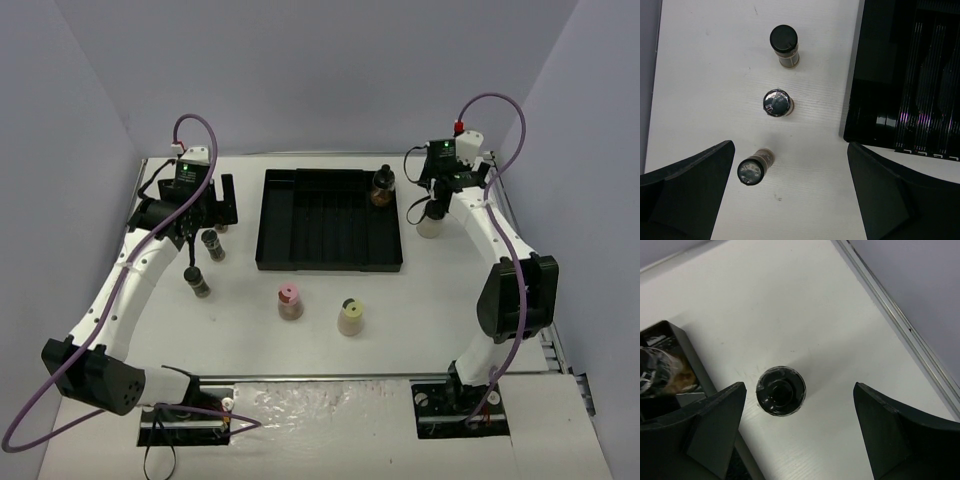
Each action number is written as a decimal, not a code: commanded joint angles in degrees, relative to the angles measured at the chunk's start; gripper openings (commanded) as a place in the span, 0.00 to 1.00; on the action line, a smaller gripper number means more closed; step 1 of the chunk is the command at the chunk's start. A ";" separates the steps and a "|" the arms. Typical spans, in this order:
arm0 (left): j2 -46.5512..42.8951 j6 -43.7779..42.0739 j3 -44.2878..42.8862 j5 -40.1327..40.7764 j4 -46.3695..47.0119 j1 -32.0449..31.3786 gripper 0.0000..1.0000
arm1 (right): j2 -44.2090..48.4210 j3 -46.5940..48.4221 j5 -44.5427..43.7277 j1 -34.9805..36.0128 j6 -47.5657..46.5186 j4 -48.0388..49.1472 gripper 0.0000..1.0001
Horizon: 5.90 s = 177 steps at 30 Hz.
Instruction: Organize the condiment bottles
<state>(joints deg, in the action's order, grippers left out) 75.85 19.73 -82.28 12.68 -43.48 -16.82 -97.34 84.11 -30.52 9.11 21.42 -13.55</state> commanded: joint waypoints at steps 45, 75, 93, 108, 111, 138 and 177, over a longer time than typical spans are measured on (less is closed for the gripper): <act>-2.44 -0.55 -1.30 0.17 2.28 -0.23 0.93 | -7.37 -11.49 1.84 -0.90 2.87 13.03 0.00; -1.32 0.14 -1.48 0.07 2.70 -0.32 0.93 | 2.51 -1.75 3.71 11.00 -0.50 6.96 0.00; -1.14 -0.08 -1.30 0.24 2.57 -0.32 0.93 | -2.75 -6.68 4.45 15.67 0.63 11.93 0.00; -1.23 -0.21 -1.22 -0.02 2.79 -0.32 0.94 | -6.71 -13.67 4.13 16.34 1.60 18.18 0.07; -1.23 -0.17 -1.13 0.06 2.75 -0.32 0.93 | -7.34 -13.93 4.02 17.07 1.48 18.30 0.41; -0.97 0.31 -1.57 -0.39 2.44 -0.32 0.93 | 4.87 -17.85 -0.90 21.15 5.05 8.28 0.93; -0.96 0.76 -1.12 -0.64 2.53 -0.41 0.93 | 19.70 -37.25 -6.86 58.84 30.00 -7.45 0.80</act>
<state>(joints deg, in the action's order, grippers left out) 75.68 19.79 -82.15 12.18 -43.44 -16.88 -75.86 46.89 -33.61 66.10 47.49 -20.86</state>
